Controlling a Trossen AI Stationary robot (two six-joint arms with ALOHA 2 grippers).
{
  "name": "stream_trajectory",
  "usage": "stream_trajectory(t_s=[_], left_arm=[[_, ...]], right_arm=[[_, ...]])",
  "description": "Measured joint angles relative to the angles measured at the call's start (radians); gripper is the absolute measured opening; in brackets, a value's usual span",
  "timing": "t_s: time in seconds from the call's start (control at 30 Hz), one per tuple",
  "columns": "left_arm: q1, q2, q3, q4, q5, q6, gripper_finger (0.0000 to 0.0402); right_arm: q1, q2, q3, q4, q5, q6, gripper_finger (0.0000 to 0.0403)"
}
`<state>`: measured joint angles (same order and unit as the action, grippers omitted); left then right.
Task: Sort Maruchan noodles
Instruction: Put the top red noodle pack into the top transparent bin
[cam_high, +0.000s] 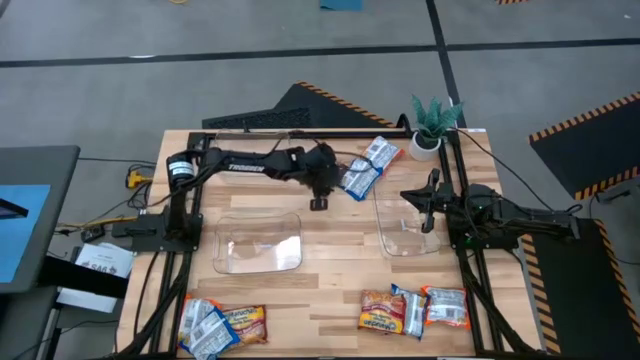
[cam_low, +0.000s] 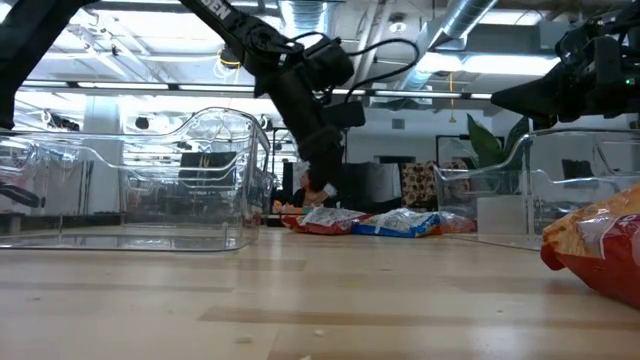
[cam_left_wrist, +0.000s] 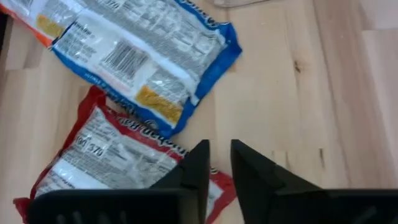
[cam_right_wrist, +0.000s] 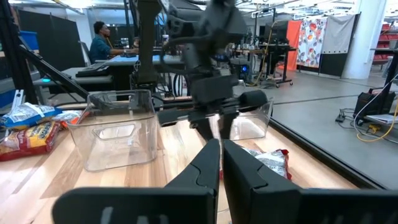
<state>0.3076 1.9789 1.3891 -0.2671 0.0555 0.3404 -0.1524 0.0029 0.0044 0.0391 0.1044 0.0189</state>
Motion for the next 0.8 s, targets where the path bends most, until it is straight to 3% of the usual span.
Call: stream_trajectory(t_s=[0.4, 0.8], left_arm=[[0.074, 0.003, -0.002, 0.037, 0.029, 0.014, 0.0181], [0.102, 0.014, -0.001, -0.005, 0.001, -0.035, 0.0197]], right_arm=[[0.0, 0.0, 0.0, 0.0, 0.0, 0.0, 0.0043], [0.0, 0.0, 0.0, -0.001, 0.0, 0.0, 0.0043]])
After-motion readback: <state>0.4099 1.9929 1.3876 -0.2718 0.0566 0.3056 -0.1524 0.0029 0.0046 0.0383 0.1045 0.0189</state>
